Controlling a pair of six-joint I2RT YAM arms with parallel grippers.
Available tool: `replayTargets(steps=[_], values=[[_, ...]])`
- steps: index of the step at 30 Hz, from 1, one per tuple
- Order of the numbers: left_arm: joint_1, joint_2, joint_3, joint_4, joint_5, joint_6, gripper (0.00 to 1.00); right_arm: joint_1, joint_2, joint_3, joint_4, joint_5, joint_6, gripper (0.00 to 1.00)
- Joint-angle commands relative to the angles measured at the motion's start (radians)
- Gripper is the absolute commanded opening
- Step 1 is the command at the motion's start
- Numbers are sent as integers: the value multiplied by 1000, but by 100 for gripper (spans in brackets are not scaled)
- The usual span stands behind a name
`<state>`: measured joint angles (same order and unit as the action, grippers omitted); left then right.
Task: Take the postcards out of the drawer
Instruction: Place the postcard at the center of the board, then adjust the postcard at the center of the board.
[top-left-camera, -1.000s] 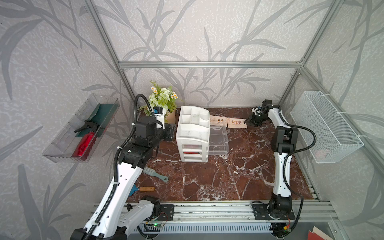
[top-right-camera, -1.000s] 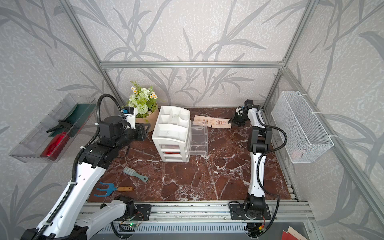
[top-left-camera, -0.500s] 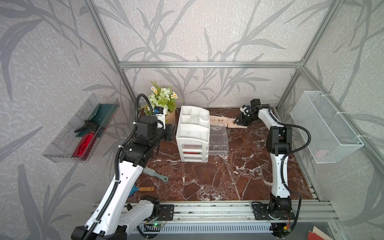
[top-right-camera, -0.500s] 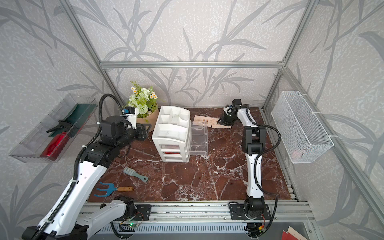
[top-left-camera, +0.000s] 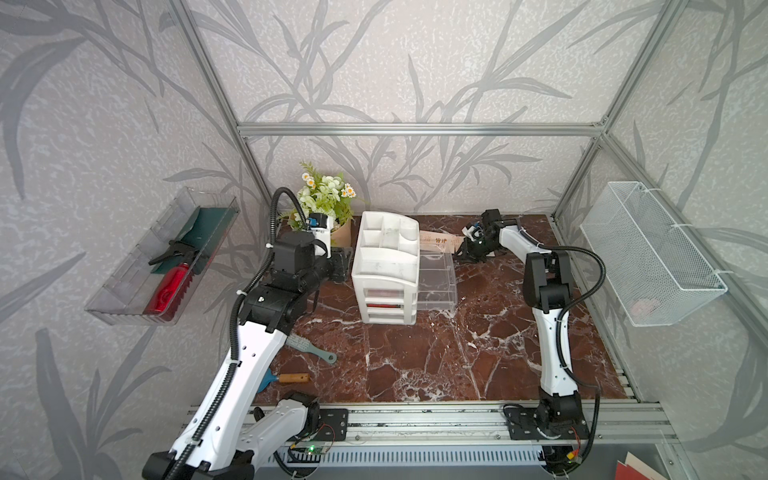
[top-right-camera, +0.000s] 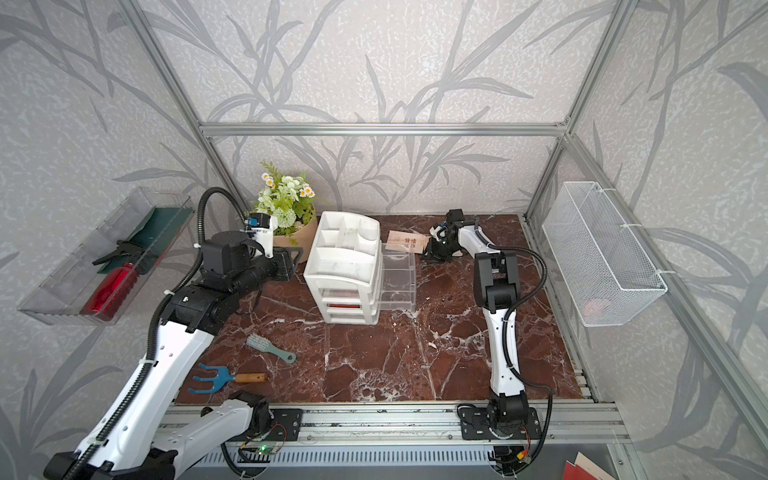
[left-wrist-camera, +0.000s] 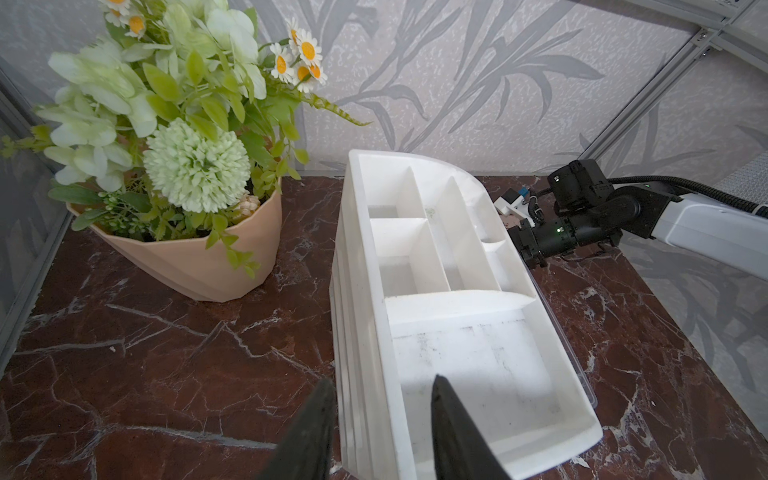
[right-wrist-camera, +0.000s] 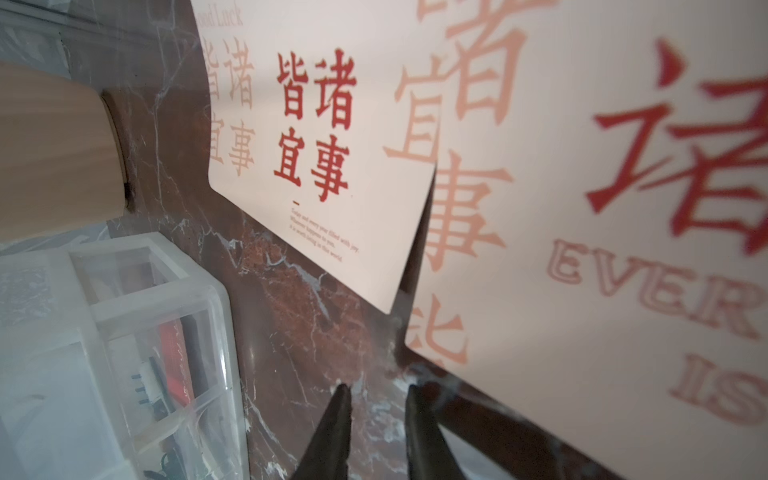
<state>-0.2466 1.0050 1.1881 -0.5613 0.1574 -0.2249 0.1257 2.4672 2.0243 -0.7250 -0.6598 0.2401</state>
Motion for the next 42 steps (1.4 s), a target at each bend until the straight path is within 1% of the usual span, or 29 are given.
replayTargets(steps=[1, 6, 22, 27, 33, 42], values=[[6, -3, -8, -5, 7, -11, 38, -1, -56, -9, 17, -7, 8, 24], [6, -8, -10, -9, 4, -11, 38, -1, -42, 5, 19, 5, 11, 24], [7, -8, -8, -18, 3, -7, 38, -1, 43, 150, -57, 24, -4, 24], [7, -10, -8, -19, -1, -4, 38, -1, 20, 130, -53, 20, -14, 24], [7, -5, -16, -9, 8, -10, 38, -1, -24, 63, -37, 33, -24, 24], [7, -8, -16, -8, 11, -11, 38, -2, -30, 8, -14, 51, -28, 24]])
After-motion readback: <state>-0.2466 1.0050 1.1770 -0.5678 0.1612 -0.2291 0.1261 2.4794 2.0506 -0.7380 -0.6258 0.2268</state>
